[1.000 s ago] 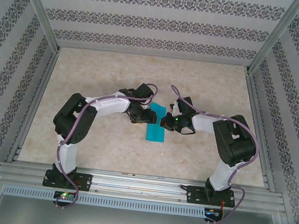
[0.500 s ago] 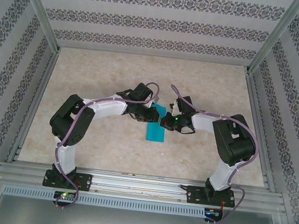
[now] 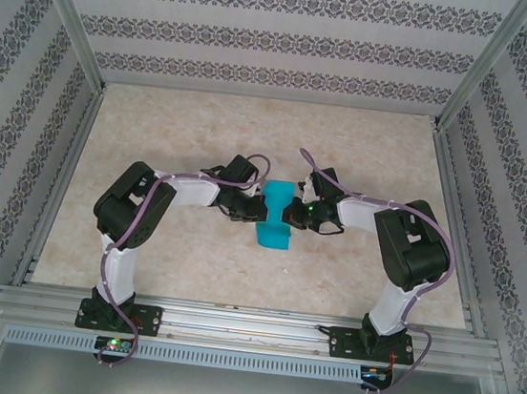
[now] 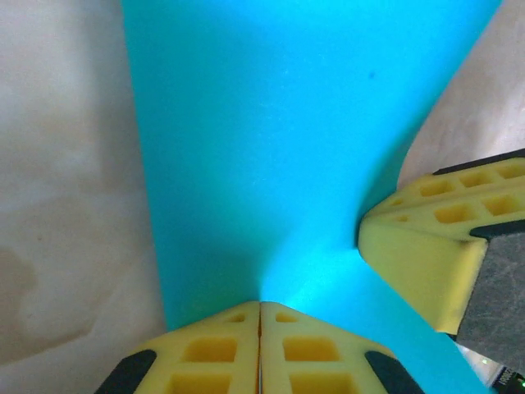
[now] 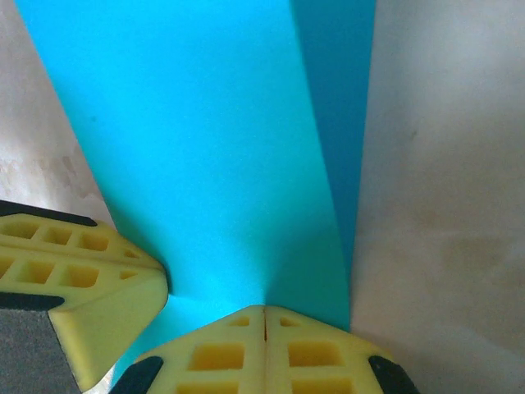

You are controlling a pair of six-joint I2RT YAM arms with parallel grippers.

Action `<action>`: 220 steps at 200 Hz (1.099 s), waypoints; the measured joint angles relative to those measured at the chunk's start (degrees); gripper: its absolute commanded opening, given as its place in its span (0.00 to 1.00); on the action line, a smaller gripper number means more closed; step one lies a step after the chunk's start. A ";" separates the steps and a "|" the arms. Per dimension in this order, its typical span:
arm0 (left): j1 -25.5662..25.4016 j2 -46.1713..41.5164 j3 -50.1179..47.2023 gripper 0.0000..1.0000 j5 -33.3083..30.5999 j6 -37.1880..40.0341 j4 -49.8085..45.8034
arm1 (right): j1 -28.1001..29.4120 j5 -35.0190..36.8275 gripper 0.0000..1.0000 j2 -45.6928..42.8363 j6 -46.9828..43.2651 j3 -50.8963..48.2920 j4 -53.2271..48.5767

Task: Fold a paper plane with a square sheet of paper (fold left side to right side)
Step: First fold the square sheet of paper in half at the center of the table, then hold the square sheet of paper at the center of the table.

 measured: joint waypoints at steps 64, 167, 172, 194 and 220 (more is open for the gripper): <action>2.19 -1.14 -4.79 0.06 3.28 -0.85 6.54 | 0.17 0.15 0.00 0.39 -0.70 0.61 -0.35; 3.65 -8.24 -8.00 0.02 3.80 -0.63 5.70 | 0.48 0.37 0.00 0.42 -1.16 0.72 -0.31; 3.28 -8.15 -7.61 0.02 4.17 -0.66 5.81 | 0.48 0.37 0.00 0.42 -1.16 0.74 -0.31; 1.92 -6.71 -5.18 0.02 5.46 -0.68 6.29 | 0.48 0.37 0.00 0.42 -1.16 0.74 -0.33; 1.14 -3.76 -2.91 0.01 6.47 -0.90 6.93 | 0.48 0.37 0.00 0.42 -1.16 0.74 -0.33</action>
